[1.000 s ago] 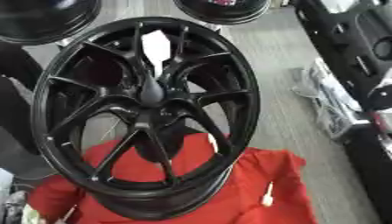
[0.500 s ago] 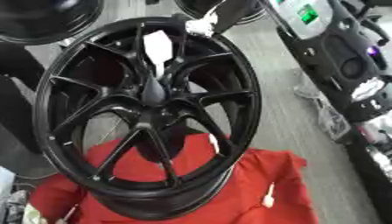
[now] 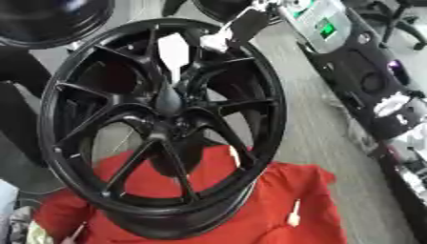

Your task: Pull the pin out of the wheel hub.

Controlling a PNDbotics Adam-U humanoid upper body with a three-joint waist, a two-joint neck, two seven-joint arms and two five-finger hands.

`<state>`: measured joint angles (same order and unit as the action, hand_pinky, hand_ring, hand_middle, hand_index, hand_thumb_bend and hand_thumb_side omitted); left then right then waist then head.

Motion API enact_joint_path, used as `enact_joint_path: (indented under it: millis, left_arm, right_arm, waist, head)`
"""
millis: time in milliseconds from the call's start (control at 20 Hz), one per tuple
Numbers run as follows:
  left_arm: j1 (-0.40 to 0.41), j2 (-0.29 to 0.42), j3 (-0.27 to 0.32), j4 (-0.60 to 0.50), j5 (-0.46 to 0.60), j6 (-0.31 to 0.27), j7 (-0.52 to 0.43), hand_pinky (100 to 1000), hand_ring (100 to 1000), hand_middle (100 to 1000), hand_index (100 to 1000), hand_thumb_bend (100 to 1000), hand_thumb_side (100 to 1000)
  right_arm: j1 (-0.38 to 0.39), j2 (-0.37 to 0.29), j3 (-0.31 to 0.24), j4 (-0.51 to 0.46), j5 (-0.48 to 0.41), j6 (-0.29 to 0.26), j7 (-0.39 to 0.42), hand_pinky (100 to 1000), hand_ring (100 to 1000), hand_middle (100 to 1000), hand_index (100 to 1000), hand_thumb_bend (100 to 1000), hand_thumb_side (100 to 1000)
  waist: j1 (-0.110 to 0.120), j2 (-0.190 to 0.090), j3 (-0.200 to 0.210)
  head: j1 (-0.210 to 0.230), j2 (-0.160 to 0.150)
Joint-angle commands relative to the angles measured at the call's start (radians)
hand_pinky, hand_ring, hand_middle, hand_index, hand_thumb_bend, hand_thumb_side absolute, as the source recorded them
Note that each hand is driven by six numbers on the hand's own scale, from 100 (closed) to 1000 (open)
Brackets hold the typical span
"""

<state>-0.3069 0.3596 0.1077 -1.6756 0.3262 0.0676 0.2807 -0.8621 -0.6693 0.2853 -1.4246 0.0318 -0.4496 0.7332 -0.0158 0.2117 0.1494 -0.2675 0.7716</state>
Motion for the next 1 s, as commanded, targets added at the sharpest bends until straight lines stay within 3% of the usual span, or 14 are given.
enact_joint_path:
  millis: [50,700,1000]
  left_arm:
    - [-0.006,0.023,0.008,-0.011,0.002,-0.001,0.0,701,712,624,678,100,750]
    - [-0.007,0.021,0.008,-0.011,-0.002,0.0,-0.001,703,712,624,678,100,752]
    - [-0.008,0.02,0.007,-0.011,-0.003,0.0,-0.001,704,711,623,677,100,754]
  right_arm:
    - [-0.019,-0.008,-0.004,0.007,0.024,-0.195,0.174,1000,863,796,978,100,353]
    - [-0.026,0.006,-0.015,0.025,0.036,-0.199,0.174,1000,912,833,981,100,285]
    - [-0.026,0.007,-0.018,0.024,0.024,-0.188,0.174,1000,954,900,982,100,257]
  waist:
    - [0.004,-0.02,0.0]
    - [0.003,-0.01,0.01]
    - [0.003,-0.008,0.011]
  head:
    - [-0.002,-0.002]
    - [-0.012,-0.002]
    - [-0.017,-0.002]
